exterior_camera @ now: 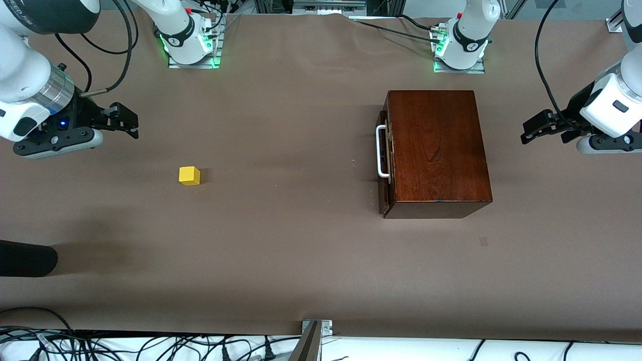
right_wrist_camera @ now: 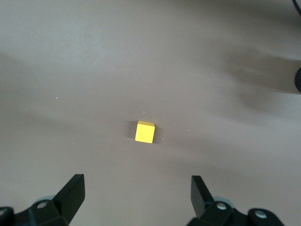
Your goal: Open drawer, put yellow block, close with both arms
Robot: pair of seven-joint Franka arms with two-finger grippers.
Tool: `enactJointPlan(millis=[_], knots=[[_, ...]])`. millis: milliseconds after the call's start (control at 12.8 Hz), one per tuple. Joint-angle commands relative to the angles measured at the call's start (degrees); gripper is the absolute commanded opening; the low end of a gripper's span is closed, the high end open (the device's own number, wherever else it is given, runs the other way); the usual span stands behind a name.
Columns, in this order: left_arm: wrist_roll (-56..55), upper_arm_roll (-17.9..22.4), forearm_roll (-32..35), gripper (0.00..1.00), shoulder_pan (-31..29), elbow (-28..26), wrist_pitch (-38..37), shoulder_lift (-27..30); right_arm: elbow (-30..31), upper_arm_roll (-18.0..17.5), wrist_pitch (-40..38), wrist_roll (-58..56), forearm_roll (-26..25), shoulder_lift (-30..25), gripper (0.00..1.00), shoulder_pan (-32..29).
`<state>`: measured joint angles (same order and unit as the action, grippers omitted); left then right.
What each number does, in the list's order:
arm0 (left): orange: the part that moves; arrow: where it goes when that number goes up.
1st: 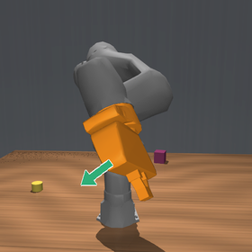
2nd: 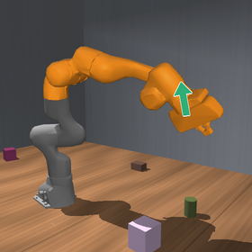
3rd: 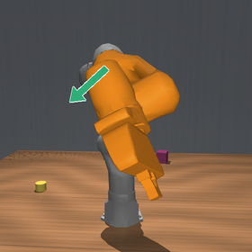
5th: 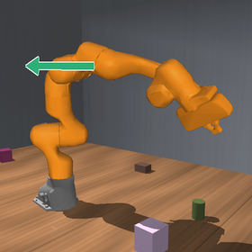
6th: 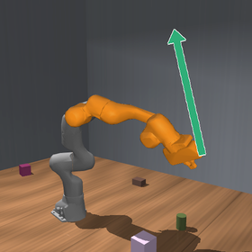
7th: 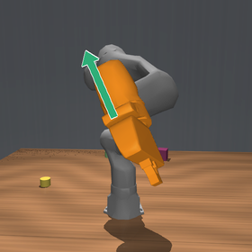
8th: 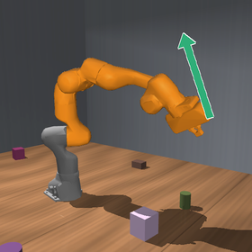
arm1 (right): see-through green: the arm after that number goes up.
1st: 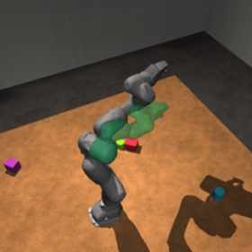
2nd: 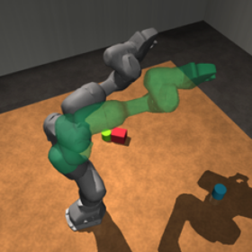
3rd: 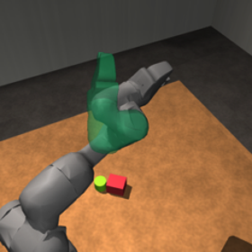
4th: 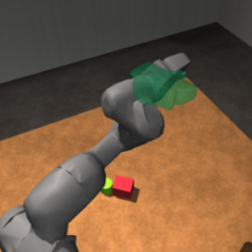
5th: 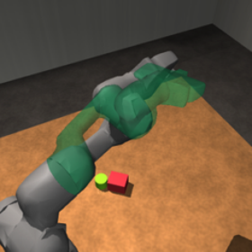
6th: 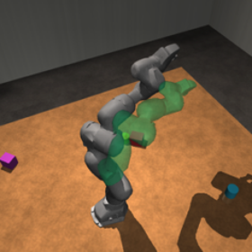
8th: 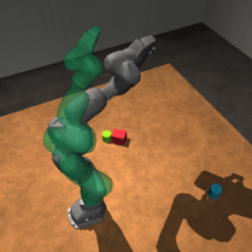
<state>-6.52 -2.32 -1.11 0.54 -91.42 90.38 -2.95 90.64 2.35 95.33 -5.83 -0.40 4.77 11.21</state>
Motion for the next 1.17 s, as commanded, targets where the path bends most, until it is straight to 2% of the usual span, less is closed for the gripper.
enactJointPlan(millis=[0,1096], knots=[[-0.3,-0.1,1.3,1.0,0.3,2.2,-1.3,-1.0,-0.5,-0.2,-1.1,0.0,-0.1,-0.4,1.0,-0.4],[-0.4,-0.1,1.3,1.0,0.3,2.8,-2.3,-1.4,-0.5,-0.2,-1.0,-0.1,-0.1,-0.3,1.0,-0.6]])
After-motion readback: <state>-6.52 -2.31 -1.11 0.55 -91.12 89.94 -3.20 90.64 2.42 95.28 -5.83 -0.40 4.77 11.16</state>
